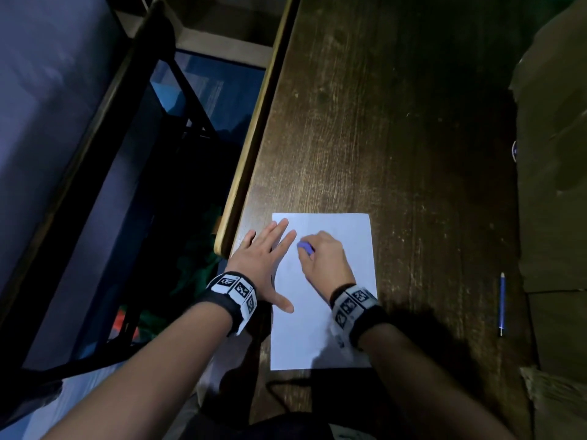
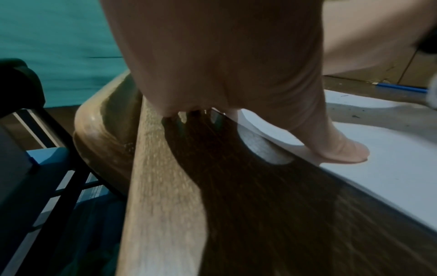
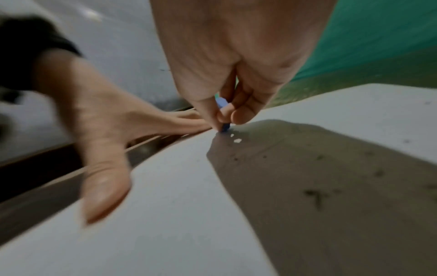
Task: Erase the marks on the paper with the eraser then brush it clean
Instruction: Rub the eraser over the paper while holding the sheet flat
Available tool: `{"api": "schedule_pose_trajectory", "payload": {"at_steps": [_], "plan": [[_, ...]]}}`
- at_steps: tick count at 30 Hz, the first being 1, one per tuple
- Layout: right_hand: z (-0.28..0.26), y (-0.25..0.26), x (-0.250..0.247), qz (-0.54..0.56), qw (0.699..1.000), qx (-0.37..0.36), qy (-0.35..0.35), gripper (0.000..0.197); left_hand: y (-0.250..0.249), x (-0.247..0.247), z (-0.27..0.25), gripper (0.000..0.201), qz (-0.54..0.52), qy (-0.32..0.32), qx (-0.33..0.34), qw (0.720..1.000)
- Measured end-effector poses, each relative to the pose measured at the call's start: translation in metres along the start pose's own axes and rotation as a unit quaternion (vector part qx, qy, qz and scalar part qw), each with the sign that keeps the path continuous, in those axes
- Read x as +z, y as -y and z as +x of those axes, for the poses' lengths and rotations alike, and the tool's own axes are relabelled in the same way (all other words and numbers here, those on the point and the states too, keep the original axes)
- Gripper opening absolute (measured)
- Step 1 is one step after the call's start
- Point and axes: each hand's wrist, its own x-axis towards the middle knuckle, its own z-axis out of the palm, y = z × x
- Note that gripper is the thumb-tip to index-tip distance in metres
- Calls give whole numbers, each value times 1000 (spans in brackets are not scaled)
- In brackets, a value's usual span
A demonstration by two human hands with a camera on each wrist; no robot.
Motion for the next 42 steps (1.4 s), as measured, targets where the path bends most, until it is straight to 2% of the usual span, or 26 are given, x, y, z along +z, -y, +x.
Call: {"api": "schedule_pose_trajectory", "payload": {"at_steps": [1,2,5,6,7,10,11,12,15,16,17,20,21,22,25,26,27,30,31,32,35,36,38,40,41,42], "plan": [[-4,-1,8,8,1000,6,-17,13,0,0,-1,154,1,1,-2,1000],[-16,2,18,15,1000,-1,2,13,-1,1,-1,153,4,-2,-4,1000],[-55,13,23,14,989,-60,132,14,-3,1,-2,146,9,-15,-13,1000],[-48,11,16,9,988,-63,142,16,-3,0,-2,147,9,-13,-13,1000],[-33,8,12,1,991,-56,117,15,-3,-1,-2,150,9,-7,-12,1000],[-3,-3,4,12,999,11,-28,14,-2,-1,-1,154,8,4,-6,1000],[-6,-4,10,19,999,14,-41,15,-2,-1,-1,154,4,3,-5,1000],[-18,-1,18,23,1000,1,-16,14,-2,0,-1,153,2,0,-5,1000],[-52,12,22,15,986,-72,147,14,-2,5,0,146,-1,-20,-11,1000],[-47,11,17,9,984,-80,161,15,-2,6,1,148,-3,-19,-11,1000],[-34,7,13,-1,988,-75,138,15,-2,6,2,152,-4,-14,-10,1000],[-5,-5,8,13,1000,1,-17,11,-1,6,3,159,-4,-6,-7,1000],[-8,-6,14,22,999,5,-33,11,-1,6,3,159,-6,-6,-7,1000],[-18,-2,21,28,999,-11,-14,10,-1,6,2,157,-6,-7,-6,1000],[-47,13,24,18,985,-89,144,13,-2,8,2,148,-1,-23,-11,1000],[-41,12,17,10,984,-97,150,15,-1,8,3,150,-3,-21,-11,1000],[-29,6,12,3,988,-92,122,15,-1,7,4,154,-5,-16,-9,1000],[-4,-7,8,17,999,-13,-30,11,0,7,4,159,-2,1,-4,1000],[-6,-9,14,23,998,-5,-50,12,0,7,4,159,-2,0,-3,1000],[-15,-6,22,27,999,-9,-35,12,0,7,3,158,-3,-4,-4,1000],[-45,8,29,20,991,-76,111,12,-1,10,2,150,-2,-18,-9,1000],[-42,8,22,11,986,-95,135,13,-1,9,3,150,-2,-19,-9,1000],[-20,0,12,0,992,-84,91,13,0,8,3,155,-4,-9,-8,1000],[-2,-7,7,11,1000,-24,-10,13,-1,6,3,158,-7,-1,-6,1000],[-1,-9,11,19,999,-4,-40,12,-1,6,3,158,-7,-1,-5,1000],[-8,-6,18,28,999,1,-39,12,-1,5,2,157,-8,-1,-5,1000]]}}
